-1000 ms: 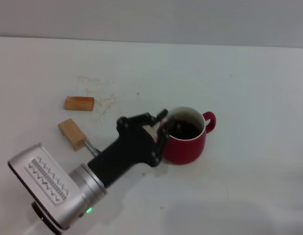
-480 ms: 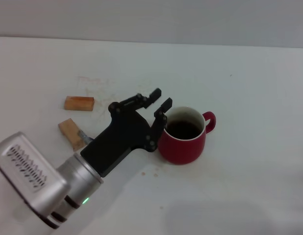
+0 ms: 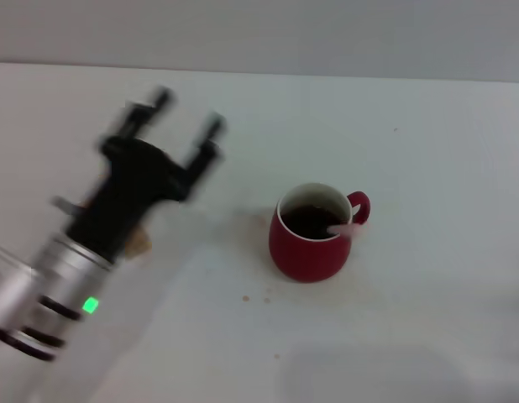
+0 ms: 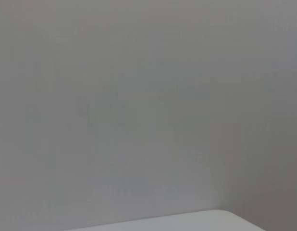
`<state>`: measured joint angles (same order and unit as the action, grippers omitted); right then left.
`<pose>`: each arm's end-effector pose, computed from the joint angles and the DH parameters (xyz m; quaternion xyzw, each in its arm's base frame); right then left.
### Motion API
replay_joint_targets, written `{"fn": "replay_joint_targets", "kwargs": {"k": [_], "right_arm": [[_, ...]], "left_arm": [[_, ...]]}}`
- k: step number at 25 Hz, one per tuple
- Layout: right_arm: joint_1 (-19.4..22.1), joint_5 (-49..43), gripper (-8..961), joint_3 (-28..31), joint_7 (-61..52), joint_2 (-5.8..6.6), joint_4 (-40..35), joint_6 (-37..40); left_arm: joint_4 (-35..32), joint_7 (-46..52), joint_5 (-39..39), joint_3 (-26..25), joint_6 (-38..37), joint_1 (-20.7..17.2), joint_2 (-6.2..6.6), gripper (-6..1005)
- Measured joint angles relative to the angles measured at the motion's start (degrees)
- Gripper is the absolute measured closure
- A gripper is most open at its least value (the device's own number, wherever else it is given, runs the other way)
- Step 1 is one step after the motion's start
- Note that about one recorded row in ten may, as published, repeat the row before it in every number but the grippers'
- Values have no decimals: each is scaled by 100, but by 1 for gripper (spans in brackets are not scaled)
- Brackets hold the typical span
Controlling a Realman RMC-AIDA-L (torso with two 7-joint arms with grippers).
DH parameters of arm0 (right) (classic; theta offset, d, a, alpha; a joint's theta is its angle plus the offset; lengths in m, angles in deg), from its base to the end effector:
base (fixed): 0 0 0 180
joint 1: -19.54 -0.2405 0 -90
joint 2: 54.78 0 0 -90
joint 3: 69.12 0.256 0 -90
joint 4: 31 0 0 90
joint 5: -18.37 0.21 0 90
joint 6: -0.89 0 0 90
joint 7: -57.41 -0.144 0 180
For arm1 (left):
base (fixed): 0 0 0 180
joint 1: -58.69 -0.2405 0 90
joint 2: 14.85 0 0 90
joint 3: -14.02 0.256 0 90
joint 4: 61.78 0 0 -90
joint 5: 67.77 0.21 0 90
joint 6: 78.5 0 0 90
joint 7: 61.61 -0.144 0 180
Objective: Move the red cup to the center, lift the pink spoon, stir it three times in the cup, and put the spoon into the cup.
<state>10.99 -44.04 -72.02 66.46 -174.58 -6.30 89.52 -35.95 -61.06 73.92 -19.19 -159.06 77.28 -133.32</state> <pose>0.3740 0.1836 -0.0273 -0.5403 0.3209 0.2291 0.7433 -0.2346 0.2734 -0.0649 -0.7644 -0.0755 -0.4351 0.4697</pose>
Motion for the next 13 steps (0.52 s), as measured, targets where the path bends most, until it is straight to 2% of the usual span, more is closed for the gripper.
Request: {"fn": "replay_joint_targets", "kwargs": {"k": [1, 3, 6, 9, 11, 13], "right_arm": [[3, 0, 953, 0, 0, 0, -1, 6], [10, 0, 953, 1, 0, 0, -1, 51], [17, 0, 953, -6, 0, 0, -1, 196], [28, 0, 953, -78, 0, 0, 0, 356], [31, 0, 953, -151, 0, 0, 0, 438], [20, 1, 953, -219, 0, 0, 0, 536]], "left_arm": [[-90, 7, -8, -414, 150, -60, 4, 420], [-266, 45, -11, -923, 369, -96, -1, 327], [-650, 175, -20, -1727, 953, -101, -9, 262], [-965, 367, -29, -2180, 1196, -102, -9, 198], [-1108, 511, -31, -2301, 1190, -128, -9, 155], [-1153, 577, -29, -2340, 1119, -202, -10, 155]]}}
